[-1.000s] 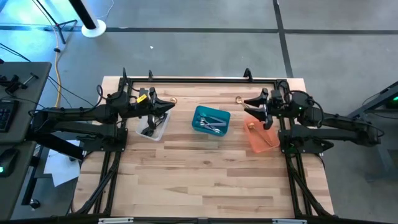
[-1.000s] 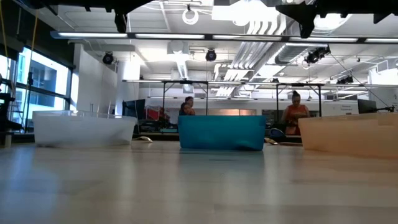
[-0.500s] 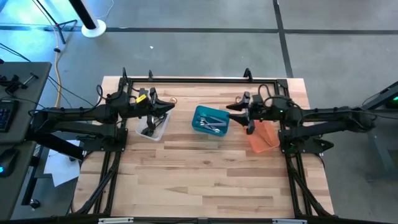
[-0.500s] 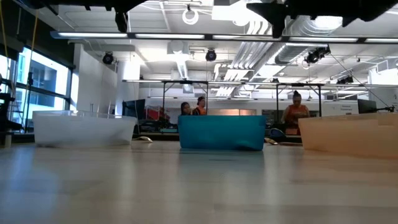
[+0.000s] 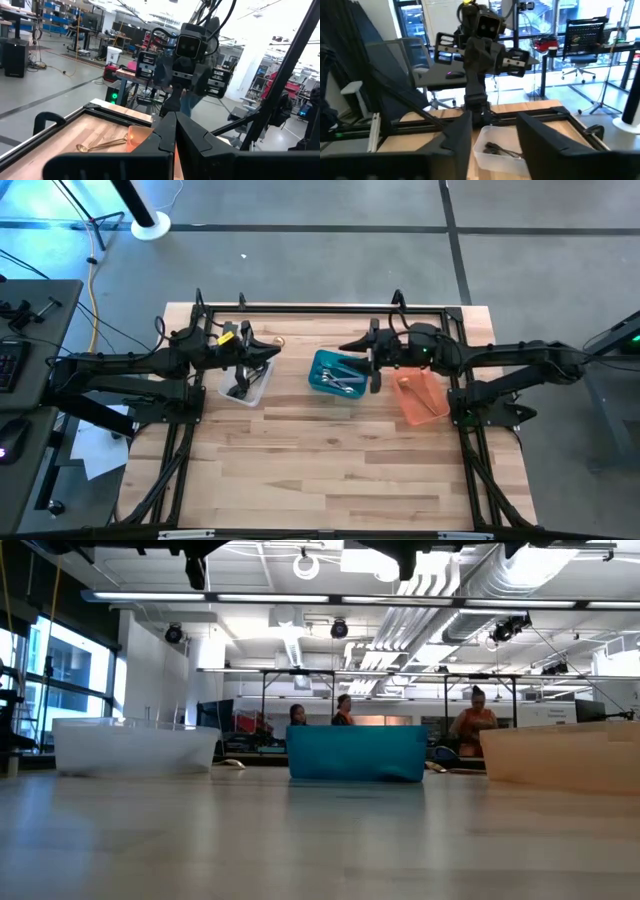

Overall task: Sort silverware by color (type)
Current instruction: Put the gold spoon into the orange bin

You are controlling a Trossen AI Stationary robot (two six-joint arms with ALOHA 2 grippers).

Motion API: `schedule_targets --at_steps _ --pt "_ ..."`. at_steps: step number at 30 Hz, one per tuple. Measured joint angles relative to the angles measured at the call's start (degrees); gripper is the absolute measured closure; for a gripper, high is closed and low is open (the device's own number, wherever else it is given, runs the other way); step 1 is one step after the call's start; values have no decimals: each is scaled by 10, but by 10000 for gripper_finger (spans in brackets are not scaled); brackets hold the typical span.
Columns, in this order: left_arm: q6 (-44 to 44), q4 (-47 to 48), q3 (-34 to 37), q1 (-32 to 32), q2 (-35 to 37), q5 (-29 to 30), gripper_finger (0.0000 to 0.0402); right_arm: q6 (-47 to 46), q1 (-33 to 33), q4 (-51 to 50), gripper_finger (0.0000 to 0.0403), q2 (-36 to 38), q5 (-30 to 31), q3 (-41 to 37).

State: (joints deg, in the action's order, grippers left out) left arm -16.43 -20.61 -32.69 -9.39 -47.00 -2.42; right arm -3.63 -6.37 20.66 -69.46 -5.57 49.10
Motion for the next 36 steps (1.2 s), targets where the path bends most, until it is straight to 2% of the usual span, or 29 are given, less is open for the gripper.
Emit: schedule_targets --at_steps 6,8,12,17,22,28,36 --pt "0 -3 0 0 0 0 401 -4 0 -12 376 1 -12 -1" --pt "0 -3 0 0 0 0 401 -3 0 -12 394 1 -15 -1" --pt "0 -3 0 0 0 0 401 -4 0 -12 381 1 -15 -1" --pt "0 -2 0 0 -13 -15 401 6 0 -12 400 2 -15 -2" --pt "4 0 -3 0 -34 -15 401 7 0 -12 401 2 -15 -2" --pt "50 -2 -21 0 -55 -15 402 7 0 -12 402 2 -15 -2" --pt "71 -4 -27 0 -57 -15 401 7 0 -12 403 2 -15 -2"
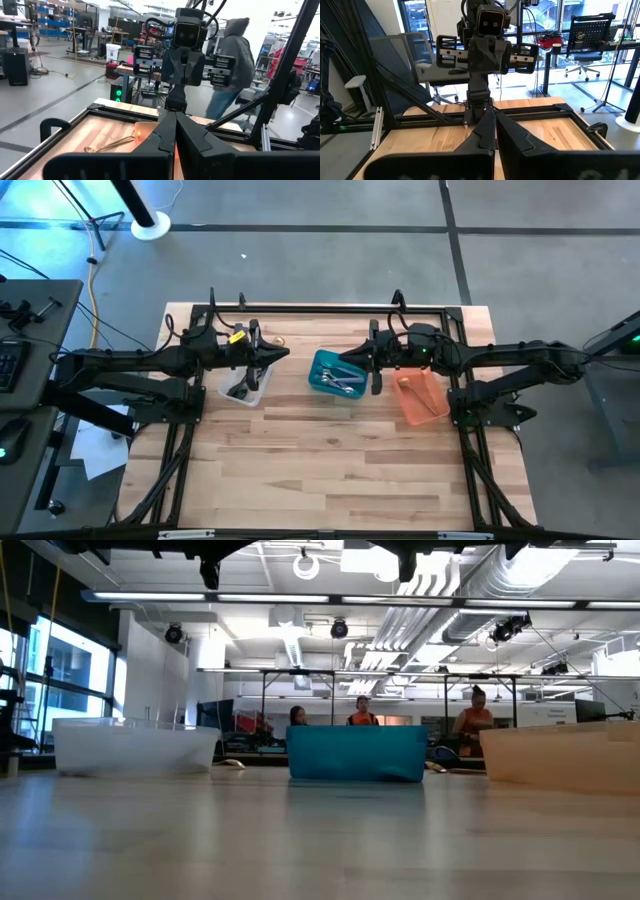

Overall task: Sort silverware by color (type)
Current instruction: Put the gold spoon into the orange bin

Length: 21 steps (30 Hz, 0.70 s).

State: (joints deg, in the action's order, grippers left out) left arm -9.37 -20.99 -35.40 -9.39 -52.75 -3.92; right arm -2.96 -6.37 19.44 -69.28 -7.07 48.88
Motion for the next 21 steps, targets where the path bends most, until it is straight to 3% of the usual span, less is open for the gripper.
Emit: schedule_targets --at_steps 21 --pt "0 0 0 0 0 0 402 2 0 -17 403 -1 9 0"
